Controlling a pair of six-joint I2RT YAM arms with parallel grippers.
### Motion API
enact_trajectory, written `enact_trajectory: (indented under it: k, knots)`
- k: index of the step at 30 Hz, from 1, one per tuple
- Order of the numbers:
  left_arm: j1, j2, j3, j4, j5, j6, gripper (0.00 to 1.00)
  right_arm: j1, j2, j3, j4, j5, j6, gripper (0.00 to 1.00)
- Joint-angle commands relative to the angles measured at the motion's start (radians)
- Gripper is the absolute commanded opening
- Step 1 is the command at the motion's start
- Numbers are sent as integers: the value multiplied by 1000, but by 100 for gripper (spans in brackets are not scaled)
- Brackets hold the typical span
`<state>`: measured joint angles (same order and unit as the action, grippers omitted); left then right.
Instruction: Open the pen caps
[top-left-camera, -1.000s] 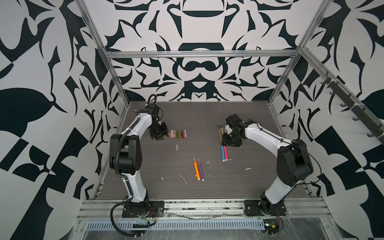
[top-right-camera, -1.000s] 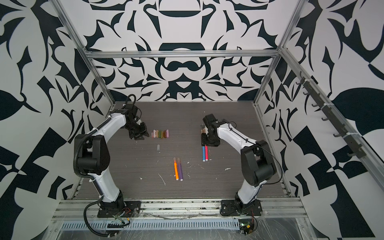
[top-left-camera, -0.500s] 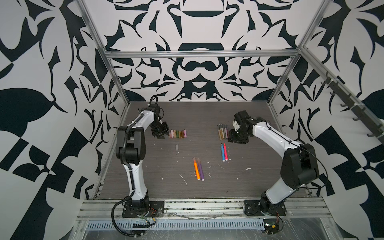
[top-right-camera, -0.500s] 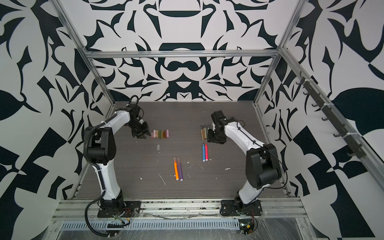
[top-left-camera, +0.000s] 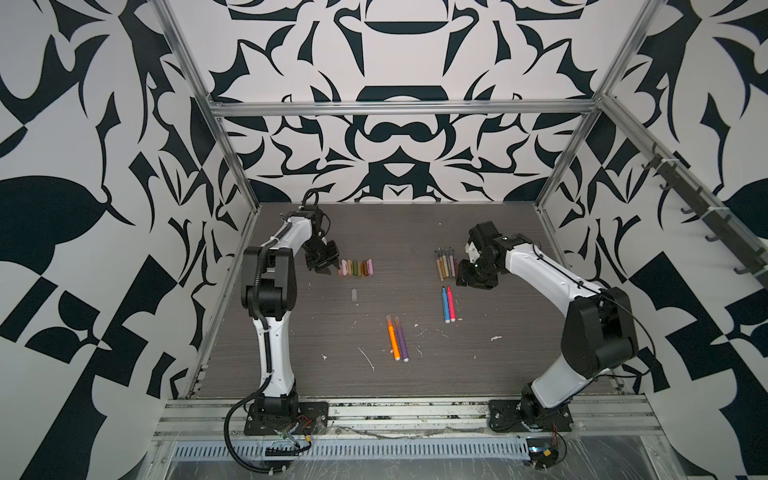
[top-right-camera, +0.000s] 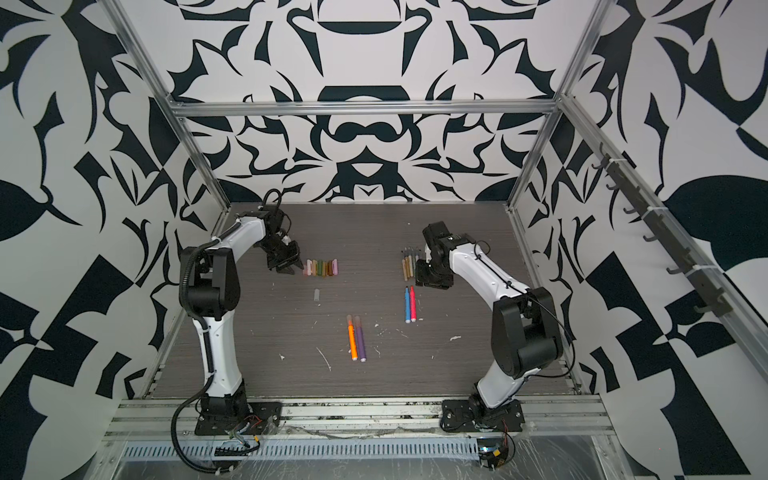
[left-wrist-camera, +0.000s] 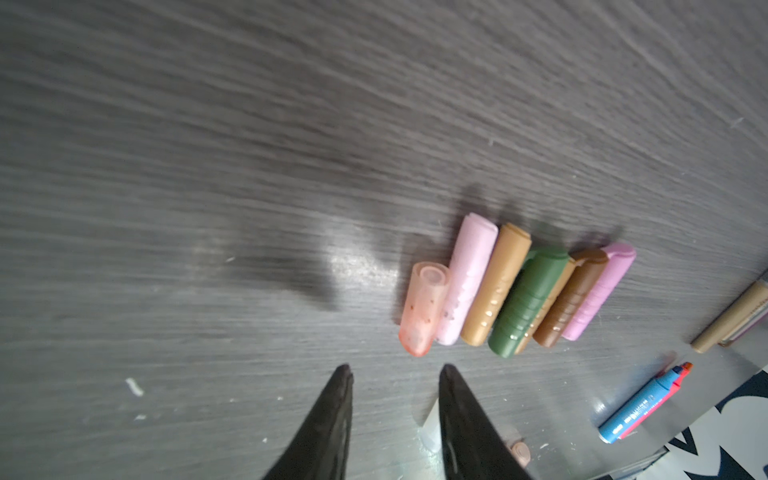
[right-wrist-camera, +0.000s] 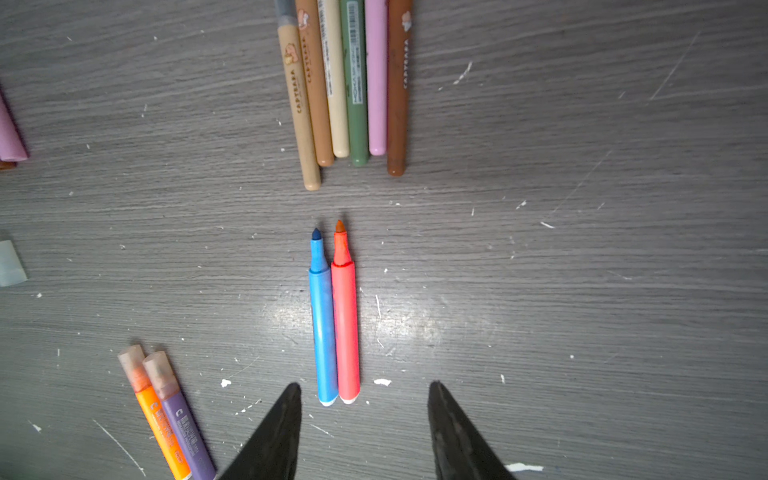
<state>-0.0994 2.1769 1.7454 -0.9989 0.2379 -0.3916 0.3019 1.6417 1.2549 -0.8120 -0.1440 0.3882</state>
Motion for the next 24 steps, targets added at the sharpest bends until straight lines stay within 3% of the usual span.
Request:
enact_trajectory:
  k: [1, 24]
  knots:
    - [0, 31, 44, -64, -7, 11, 38, -6, -10, 18, -26, -4, -18, 51]
    - [-3, 99, 100, -79, -2, 14, 37, -22, 10, 51, -50, -9, -36, 51]
